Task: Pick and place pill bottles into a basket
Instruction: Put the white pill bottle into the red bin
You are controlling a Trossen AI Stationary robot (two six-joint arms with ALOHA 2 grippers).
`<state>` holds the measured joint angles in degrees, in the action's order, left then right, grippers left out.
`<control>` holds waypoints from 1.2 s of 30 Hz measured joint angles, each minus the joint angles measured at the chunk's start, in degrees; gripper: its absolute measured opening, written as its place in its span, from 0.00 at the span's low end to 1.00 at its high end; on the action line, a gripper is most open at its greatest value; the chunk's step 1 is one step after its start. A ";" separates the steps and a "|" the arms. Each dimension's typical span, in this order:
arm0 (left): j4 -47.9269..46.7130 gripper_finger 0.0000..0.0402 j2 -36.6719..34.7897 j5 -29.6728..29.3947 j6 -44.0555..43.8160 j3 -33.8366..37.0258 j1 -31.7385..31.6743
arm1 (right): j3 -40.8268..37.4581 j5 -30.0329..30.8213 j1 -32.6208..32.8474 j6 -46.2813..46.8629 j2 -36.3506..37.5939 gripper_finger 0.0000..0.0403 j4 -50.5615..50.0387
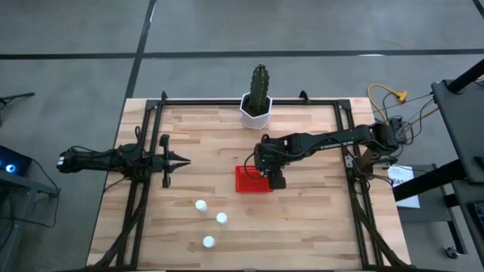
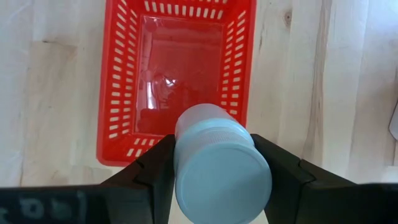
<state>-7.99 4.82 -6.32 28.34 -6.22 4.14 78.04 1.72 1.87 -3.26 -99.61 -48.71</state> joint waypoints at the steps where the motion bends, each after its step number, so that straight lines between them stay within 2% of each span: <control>1: 0.00 0.04 0.00 0.02 0.00 0.00 0.00 | -0.30 0.00 0.00 -0.12 0.00 0.41 0.58; 17: 0.00 0.04 0.02 0.02 -0.01 0.00 0.00 | -3.79 -0.02 0.00 -0.52 -0.01 0.41 4.85; 28: 0.00 0.04 0.03 0.02 0.01 -0.01 0.00 | -4.13 -0.02 0.00 -2.57 -6.39 0.41 7.11; 36: -0.02 0.04 0.02 0.01 0.00 -0.02 0.00 | -4.08 0.00 0.13 -2.56 -6.83 0.41 6.96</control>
<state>-8.01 4.84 -6.31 28.34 -6.24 4.14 73.95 1.72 2.00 -5.82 -106.44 -41.76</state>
